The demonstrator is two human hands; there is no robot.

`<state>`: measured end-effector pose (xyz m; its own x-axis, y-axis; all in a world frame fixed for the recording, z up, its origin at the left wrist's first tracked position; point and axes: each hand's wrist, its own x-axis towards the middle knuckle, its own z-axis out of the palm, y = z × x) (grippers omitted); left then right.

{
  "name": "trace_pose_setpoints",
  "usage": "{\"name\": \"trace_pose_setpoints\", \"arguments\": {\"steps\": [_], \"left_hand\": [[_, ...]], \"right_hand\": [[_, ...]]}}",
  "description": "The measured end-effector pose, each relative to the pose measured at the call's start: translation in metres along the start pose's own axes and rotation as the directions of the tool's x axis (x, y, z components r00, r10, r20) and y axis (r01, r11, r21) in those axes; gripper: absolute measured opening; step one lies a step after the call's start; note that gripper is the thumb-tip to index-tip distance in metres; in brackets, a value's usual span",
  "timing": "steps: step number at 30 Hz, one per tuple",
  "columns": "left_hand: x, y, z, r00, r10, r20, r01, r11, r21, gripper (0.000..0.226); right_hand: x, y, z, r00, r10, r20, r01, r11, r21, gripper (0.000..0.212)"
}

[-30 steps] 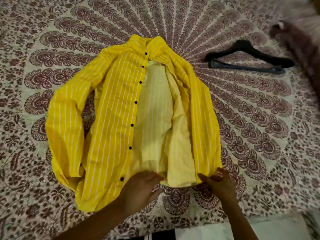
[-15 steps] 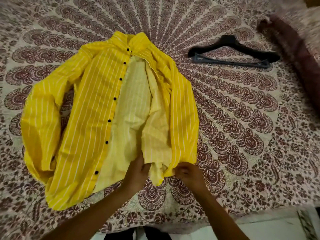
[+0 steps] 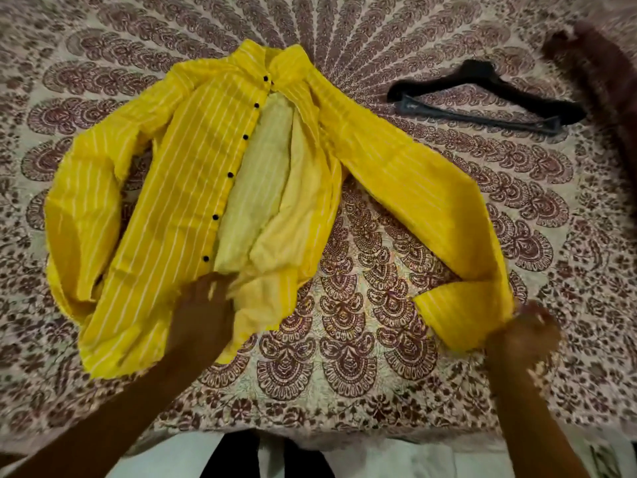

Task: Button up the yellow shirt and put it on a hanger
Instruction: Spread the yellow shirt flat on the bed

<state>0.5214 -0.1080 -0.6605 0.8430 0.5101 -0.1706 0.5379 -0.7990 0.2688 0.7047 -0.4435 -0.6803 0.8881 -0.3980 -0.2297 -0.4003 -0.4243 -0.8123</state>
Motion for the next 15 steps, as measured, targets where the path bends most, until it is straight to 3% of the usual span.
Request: {"name": "trace_pose_setpoints", "arguments": {"steps": [1,2,4,5,6,8,10,11,13,14,15], "left_hand": [[-0.004,-0.004,0.009,0.995,0.096,-0.040,-0.096,0.995,0.003,0.039],[-0.012,0.006,0.016,0.974,0.219,-0.063,-0.216,0.975,0.047,0.041],[-0.020,0.026,0.026,0.963,0.269,0.026,-0.270,0.958,0.091,0.057],[-0.020,0.034,0.029,0.965,0.252,0.066,-0.259,0.956,0.140,0.064],[-0.017,0.035,0.035,0.969,0.220,0.111,-0.237,0.953,0.187,0.066],[-0.013,0.033,0.044,0.967,0.201,0.156,-0.228,0.958,0.176,0.052],[-0.008,0.030,0.045,0.972,0.213,0.097,-0.220,0.972,0.077,0.021],[-0.005,0.028,0.043,0.975,0.220,0.032,-0.221,0.975,0.012,0.020],[-0.002,0.027,0.038,0.971,0.233,-0.058,-0.238,0.966,-0.096,0.032],[-0.004,0.027,0.035,0.955,0.287,-0.074,-0.293,0.951,-0.095,0.035],[-0.007,0.029,0.035,0.926,0.369,-0.072,-0.373,0.927,-0.048,0.039]], "right_hand": [[0.001,0.010,0.003,0.998,-0.021,0.060,0.026,0.995,-0.095,0.105],[-0.002,0.010,0.006,0.988,-0.125,0.086,0.143,0.956,-0.256,0.110],[-0.012,0.018,0.013,0.957,-0.138,0.257,0.264,0.781,-0.566,0.087],[-0.008,0.020,0.014,0.929,-0.150,0.338,0.336,0.721,-0.606,0.072],[-0.003,0.018,0.013,0.911,-0.163,0.378,0.371,0.725,-0.581,0.056],[0.017,0.012,0.003,0.894,-0.249,0.372,0.418,0.762,-0.494,0.033],[0.042,0.006,-0.012,0.922,-0.283,0.265,0.382,0.780,-0.496,0.062],[0.050,0.003,-0.016,0.952,-0.225,0.208,0.304,0.776,-0.553,0.074],[0.050,0.000,-0.018,0.993,-0.094,0.066,0.113,0.690,-0.715,0.064],[0.043,-0.002,-0.016,0.991,-0.125,0.050,0.120,0.653,-0.747,0.054],[0.031,-0.006,-0.011,0.965,-0.244,0.096,0.236,0.650,-0.722,0.047]]}}
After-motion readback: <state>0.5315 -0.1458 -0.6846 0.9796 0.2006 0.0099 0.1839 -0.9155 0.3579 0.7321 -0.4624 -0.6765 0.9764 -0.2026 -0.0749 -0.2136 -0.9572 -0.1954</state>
